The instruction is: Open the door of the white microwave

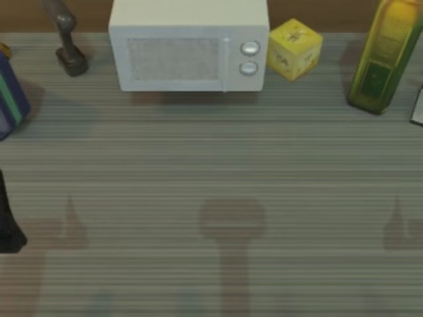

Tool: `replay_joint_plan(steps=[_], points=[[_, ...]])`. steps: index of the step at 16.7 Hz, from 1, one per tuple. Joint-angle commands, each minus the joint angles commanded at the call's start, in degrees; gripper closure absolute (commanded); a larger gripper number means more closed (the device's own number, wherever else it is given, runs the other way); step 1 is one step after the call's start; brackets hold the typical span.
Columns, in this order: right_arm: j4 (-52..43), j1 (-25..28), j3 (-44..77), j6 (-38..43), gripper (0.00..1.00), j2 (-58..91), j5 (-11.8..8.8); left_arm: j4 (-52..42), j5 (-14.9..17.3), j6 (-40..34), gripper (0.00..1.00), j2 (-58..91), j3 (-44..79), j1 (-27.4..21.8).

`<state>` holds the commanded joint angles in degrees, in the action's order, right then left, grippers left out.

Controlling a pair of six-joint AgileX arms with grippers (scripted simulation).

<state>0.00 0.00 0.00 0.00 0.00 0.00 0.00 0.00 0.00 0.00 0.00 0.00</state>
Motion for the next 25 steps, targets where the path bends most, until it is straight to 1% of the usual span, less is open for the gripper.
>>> replay_joint_plan(steps=[3, 6, 8, 11, 14, 17, 25], points=[[0.00, 0.00, 0.00, 0.00, 0.00, 0.00, 0.00, -0.25, -0.05, -0.03, 0.00, 0.36, 0.33, -0.07], [0.00, 0.00, 0.00, 0.00, 0.00, 0.00, 0.00, -2.86, -0.47, -0.43, 0.00, 4.15, 3.91, -0.95], [0.00, 0.00, 0.00, 0.00, 0.00, 0.00, 0.00, -5.86, -0.92, -0.97, 0.00, 8.66, 8.47, -2.11], [0.00, 0.00, 0.00, 0.00, 0.00, 0.00, 0.00, -11.72, -1.78, -2.33, 0.00, 17.88, 18.53, -4.63], [0.00, 0.00, 0.00, 0.00, 0.00, 0.00, 0.00, -18.56, -2.94, -4.42, 0.00, 29.27, 31.95, -7.81], [0.00, 0.00, 0.00, 0.00, 0.00, 0.00, 0.00, -25.92, -4.41, -7.25, 0.00, 42.23, 48.19, -11.41], [0.00, 0.00, 0.00, 0.00, 0.00, 0.00, 0.00, -46.87, -9.17, -17.16, 0.00, 80.90, 98.19, -21.95]])
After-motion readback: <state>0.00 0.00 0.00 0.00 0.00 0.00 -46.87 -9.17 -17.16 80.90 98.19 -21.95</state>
